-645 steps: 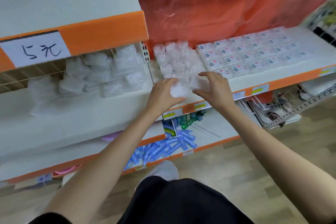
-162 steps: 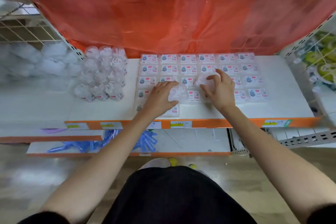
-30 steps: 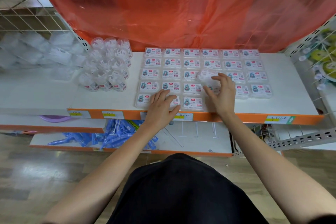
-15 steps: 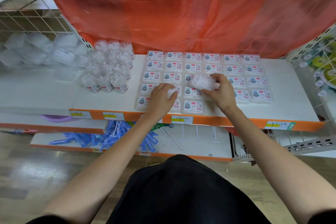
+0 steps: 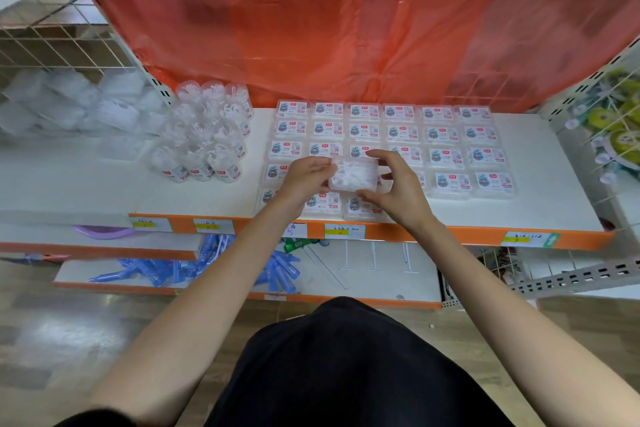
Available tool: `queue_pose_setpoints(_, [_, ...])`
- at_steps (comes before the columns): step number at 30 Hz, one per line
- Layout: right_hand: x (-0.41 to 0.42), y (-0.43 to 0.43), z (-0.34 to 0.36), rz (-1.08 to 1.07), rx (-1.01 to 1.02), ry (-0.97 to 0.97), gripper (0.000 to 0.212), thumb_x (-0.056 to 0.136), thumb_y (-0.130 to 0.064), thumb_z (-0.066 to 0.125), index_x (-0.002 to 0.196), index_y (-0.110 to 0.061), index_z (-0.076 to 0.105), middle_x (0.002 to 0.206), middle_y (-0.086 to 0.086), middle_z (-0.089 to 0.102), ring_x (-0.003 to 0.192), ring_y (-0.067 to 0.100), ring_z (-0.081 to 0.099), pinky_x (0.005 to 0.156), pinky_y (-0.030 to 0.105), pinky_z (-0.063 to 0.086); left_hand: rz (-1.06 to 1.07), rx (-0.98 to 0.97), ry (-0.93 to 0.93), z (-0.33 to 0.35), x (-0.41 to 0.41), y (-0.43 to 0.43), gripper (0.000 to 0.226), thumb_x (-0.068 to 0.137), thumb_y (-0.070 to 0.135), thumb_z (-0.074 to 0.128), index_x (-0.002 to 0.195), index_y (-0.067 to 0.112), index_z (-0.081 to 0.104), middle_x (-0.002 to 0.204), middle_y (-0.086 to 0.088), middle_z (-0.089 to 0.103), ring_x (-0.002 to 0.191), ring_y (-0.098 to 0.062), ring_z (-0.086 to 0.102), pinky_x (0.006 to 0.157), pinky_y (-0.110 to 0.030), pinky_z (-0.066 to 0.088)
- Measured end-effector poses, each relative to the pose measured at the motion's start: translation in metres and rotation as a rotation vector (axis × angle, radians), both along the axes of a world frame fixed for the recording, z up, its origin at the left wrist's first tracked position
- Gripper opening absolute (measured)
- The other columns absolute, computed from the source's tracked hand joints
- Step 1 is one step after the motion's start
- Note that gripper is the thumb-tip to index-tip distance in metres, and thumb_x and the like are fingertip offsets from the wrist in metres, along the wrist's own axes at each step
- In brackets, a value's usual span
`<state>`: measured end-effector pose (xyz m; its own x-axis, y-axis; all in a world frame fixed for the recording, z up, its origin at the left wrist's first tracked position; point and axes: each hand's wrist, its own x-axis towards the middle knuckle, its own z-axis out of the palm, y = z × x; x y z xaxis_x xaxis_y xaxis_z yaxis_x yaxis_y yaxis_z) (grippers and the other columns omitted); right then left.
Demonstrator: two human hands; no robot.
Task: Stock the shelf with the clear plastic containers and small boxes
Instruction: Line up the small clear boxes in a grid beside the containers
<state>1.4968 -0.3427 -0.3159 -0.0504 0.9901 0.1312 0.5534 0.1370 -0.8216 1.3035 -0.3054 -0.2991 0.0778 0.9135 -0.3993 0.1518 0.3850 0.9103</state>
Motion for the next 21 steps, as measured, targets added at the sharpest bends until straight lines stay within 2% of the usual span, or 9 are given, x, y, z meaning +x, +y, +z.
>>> queue_pose_setpoints(2, [-0.002, -0.003, 0.000, -0.022, -0.030, 0.096, 0.075, 0.073, -0.020, 0.086, 0.135, -0.027, 0.045, 0.136, -0.008, 0.047, 0.113, 0.004, 0.049, 0.086, 0.005, 0.040, 0.015, 0.001, -0.033, -0.001, -0.003, -0.002, 0.038, 0.093, 0.011, 0.065, 0.128, 0.000, 0.058, 0.121, -0.015, 0.065, 0.100, -0.020, 0.065, 0.072, -0.022, 0.056])
queue_pose_setpoints(4, [-0.006, -0.004, -0.001, -0.119, -0.118, 0.282, 0.071, 0.077, -0.025, 0.084, 0.136, -0.026, 0.044, 0.134, -0.009, 0.049, 0.113, 0.002, 0.051, 0.087, 0.007, 0.043, 0.028, 0.010, -0.047, -0.001, -0.006, -0.004, 0.036, 0.093, 0.010, 0.064, 0.127, 0.001, 0.058, 0.118, -0.014, 0.066, 0.100, -0.021, 0.066, 0.076, -0.025, 0.057])
queue_pose_setpoints(6, [-0.008, -0.002, 0.000, -0.207, -0.250, 0.444, 0.058, 0.083, -0.027, 0.079, 0.133, -0.020, 0.052, 0.121, -0.002, 0.058, 0.106, 0.009, 0.059, 0.086, 0.018, 0.050, 0.031, 0.027, -0.060, 0.002, -0.006, -0.007, 0.033, 0.093, 0.009, 0.064, 0.126, 0.004, 0.058, 0.111, -0.010, 0.067, 0.095, -0.018, 0.067, 0.074, -0.022, 0.057])
queue_pose_setpoints(8, [-0.008, 0.000, 0.002, -0.203, -0.340, 0.510, 0.037, 0.087, -0.022, 0.075, 0.121, -0.017, 0.061, 0.100, 0.003, 0.064, 0.094, 0.015, 0.062, 0.081, 0.026, 0.054, 0.022, 0.058, -0.067, 0.004, -0.006, -0.010, 0.032, 0.093, 0.009, 0.064, 0.124, 0.007, 0.058, 0.107, -0.006, 0.066, 0.096, -0.017, 0.066, 0.076, -0.021, 0.056])
queue_pose_setpoints(10, [-0.008, 0.000, 0.003, -0.176, -0.350, 0.563, 0.028, 0.088, -0.014, 0.072, 0.114, -0.014, 0.063, 0.086, 0.000, 0.065, 0.083, 0.013, 0.063, 0.072, 0.022, 0.054, 0.015, 0.062, -0.078, 0.005, -0.006, -0.011, 0.030, 0.094, 0.011, 0.063, 0.123, 0.010, 0.059, 0.107, -0.004, 0.066, 0.098, -0.017, 0.066, 0.079, -0.024, 0.057])
queue_pose_setpoints(12, [-0.007, -0.001, 0.005, -0.180, -0.324, 0.604, 0.028, 0.088, -0.008, 0.072, 0.114, -0.012, 0.062, 0.081, -0.004, 0.063, 0.076, 0.006, 0.062, 0.068, 0.019, 0.054, 0.031, 0.016, -0.095, 0.006, -0.006, -0.011, 0.029, 0.095, 0.022, 0.062, 0.123, 0.011, 0.060, 0.112, -0.005, 0.068, 0.100, -0.017, 0.068, 0.083, -0.029, 0.057])
queue_pose_setpoints(16, [-0.005, -0.004, 0.007, -0.110, -0.190, 0.584, 0.033, 0.081, 0.005, 0.074, 0.110, -0.008, 0.064, 0.086, -0.007, 0.067, 0.082, 0.000, 0.065, 0.075, 0.018, 0.053, 0.057, -0.150, -0.096, 0.013, -0.007, -0.008, 0.044, 0.099, 0.049, 0.046, 0.119, 0.014, 0.064, 0.111, -0.003, 0.071, 0.101, -0.017, 0.068, 0.086, -0.035, 0.055])
queue_pose_setpoints(19, [-0.005, -0.005, 0.006, -0.039, -0.088, 0.494, 0.033, 0.079, 0.005, 0.076, 0.106, -0.011, 0.067, 0.103, -0.003, 0.069, 0.100, 0.011, 0.066, 0.090, 0.032, 0.054, 0.054, -0.229, -0.167, 0.015, -0.008, -0.006, 0.045, 0.098, 0.051, 0.047, 0.112, 0.011, 0.065, 0.108, -0.008, 0.070, 0.100, -0.022, 0.069, 0.088, -0.039, 0.056])
queue_pose_setpoints(21, [-0.005, -0.006, 0.005, -0.020, -0.053, 0.436, 0.033, 0.080, 0.004, 0.075, 0.105, -0.016, 0.069, 0.108, -0.006, 0.070, 0.109, 0.014, 0.065, 0.097, 0.038, 0.052, 0.058, -0.270, -0.224, 0.017, -0.007, -0.005, 0.037, 0.097, 0.041, 0.056, 0.113, 0.009, 0.063, 0.109, -0.010, 0.069, 0.096, -0.024, 0.071, 0.085, -0.037, 0.058])
